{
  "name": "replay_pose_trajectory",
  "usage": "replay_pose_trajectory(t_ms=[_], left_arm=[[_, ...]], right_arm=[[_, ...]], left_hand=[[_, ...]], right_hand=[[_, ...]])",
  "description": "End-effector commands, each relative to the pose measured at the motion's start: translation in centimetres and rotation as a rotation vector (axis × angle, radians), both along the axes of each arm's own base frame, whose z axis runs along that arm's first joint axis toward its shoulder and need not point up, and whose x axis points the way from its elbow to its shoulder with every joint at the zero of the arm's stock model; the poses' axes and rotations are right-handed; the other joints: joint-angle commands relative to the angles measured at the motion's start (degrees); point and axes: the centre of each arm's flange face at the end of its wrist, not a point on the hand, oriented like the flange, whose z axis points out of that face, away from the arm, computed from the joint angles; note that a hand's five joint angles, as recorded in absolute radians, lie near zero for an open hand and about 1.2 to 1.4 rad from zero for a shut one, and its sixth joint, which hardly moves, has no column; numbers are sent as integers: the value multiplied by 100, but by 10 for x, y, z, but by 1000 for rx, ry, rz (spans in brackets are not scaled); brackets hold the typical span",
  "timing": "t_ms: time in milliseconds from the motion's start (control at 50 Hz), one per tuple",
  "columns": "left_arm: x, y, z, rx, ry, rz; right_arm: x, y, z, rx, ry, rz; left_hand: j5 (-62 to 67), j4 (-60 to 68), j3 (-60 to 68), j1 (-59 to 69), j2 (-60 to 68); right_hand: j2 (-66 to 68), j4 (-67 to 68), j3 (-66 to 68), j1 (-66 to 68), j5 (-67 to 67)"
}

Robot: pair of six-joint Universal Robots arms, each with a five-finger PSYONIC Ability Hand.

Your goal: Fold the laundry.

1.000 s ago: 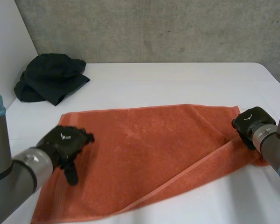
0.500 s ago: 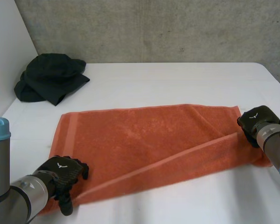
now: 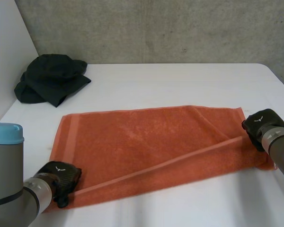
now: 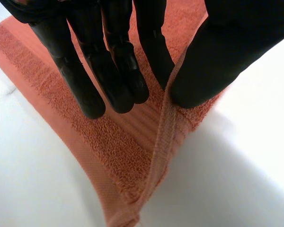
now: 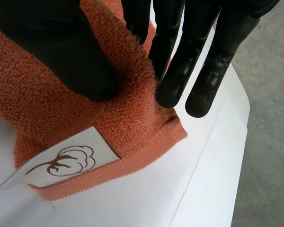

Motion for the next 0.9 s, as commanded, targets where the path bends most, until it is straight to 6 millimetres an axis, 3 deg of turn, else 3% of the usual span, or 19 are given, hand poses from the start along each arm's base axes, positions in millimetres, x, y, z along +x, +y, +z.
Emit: replay_pose_trajectory(t_ms=[20,80,340,440,540,640,760,840,900], left_arm=[[1,1,4,-14,-8,-6],[1,7,10,-16,-7,-14],[7,15,4,24,-23,-4],[8,14,3,23,-24,3],[10,11,9,-2,-47,-14],[20,27,34,-22,-182,-122],[26,52,58,-26,-244,-209],[26,56,63,-61,-278,-256],[26,47,67,-94,-296,-259]], right_arm=[[-4,-3,2,-4,-2,-11],[-4,-2,1,2,-1,-11],[-5,0,0,8,0,-11],[-5,2,-1,18,6,-9],[-8,17,9,32,25,8],[-24,45,34,94,79,83],[-53,77,46,235,179,159],[-64,78,50,245,190,169],[-68,72,53,221,176,154]], left_hand=[[-761,-1011,-961,-739,-993],[-1694,-1945,-1894,-1672,-1926],[-1527,-1778,-1727,-1505,-1759],[1392,1141,1192,1414,1160],[1398,1148,1198,1420,1166],[1398,1148,1198,1420,1166],[1398,1148,1198,1420,1166],[1398,1148,1198,1420,1166],[1398,1148,1198,1420,1166]], right_hand=[[1294,1183,1274,2319,1286],[1294,1183,1274,2319,1286],[1294,1183,1274,2319,1286],[1294,1183,1274,2319,1286],[1294,1183,1274,2319,1286],[1294,1183,1274,2319,1286],[1294,1183,1274,2319,1286],[1294,1183,1274,2319,1286],[1294,1183,1274,2319,1286]])
